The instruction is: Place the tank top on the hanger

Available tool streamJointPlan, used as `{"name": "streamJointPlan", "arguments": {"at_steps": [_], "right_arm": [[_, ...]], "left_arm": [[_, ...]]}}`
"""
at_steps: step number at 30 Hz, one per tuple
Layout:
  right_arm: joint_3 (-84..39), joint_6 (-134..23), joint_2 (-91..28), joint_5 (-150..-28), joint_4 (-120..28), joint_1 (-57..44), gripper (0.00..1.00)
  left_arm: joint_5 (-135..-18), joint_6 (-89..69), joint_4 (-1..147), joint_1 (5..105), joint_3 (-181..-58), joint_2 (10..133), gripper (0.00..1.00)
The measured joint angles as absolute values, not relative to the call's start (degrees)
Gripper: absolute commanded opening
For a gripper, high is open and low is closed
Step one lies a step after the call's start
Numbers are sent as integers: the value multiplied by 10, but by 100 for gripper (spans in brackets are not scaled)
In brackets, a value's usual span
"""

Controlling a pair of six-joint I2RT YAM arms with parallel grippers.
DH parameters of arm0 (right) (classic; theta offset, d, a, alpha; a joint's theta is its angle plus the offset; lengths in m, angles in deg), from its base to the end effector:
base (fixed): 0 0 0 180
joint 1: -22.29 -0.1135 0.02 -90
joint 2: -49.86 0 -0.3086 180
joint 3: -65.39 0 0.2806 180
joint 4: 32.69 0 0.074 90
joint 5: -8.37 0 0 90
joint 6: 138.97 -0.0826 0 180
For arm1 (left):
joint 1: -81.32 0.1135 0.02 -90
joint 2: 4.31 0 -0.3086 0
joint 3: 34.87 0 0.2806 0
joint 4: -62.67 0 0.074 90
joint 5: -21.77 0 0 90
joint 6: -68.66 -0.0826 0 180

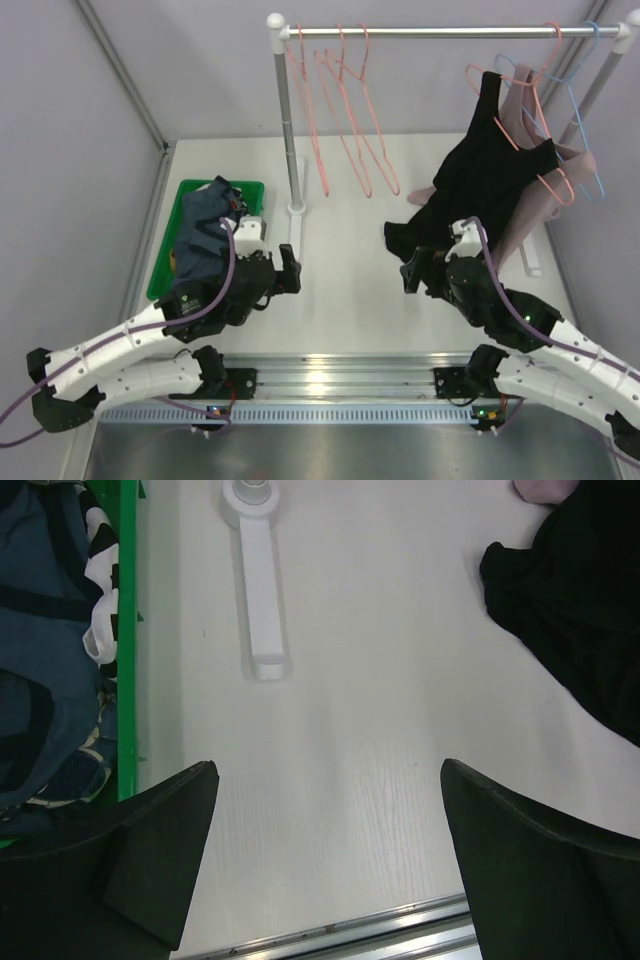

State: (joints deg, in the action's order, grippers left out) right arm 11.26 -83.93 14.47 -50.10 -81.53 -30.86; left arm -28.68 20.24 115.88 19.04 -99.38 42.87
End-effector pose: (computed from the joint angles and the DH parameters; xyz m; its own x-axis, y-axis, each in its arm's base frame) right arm 0.1300 0.1014 0.3100 -0.4819 0.1715 -0.8593 -0.1643 0.9456 0.2808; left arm 0.1348 -0.1434 0.3427 -0.4977 -0.1530 -0.8538 0.1501 0.9543 -0.2586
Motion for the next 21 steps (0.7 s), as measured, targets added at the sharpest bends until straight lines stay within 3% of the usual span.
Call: {"name": "streamJointPlan", "arguments": {"at_steps": [10, 21], "right_arm": [[109, -811, 102, -536, -827, -309, 100], [106, -785, 88, -595, -823, -309, 100]], "left_arm": [[-224, 233, 1203, 217, -1039, 466, 98], [-304, 177, 1181, 551, -1106, 622, 92]]}}
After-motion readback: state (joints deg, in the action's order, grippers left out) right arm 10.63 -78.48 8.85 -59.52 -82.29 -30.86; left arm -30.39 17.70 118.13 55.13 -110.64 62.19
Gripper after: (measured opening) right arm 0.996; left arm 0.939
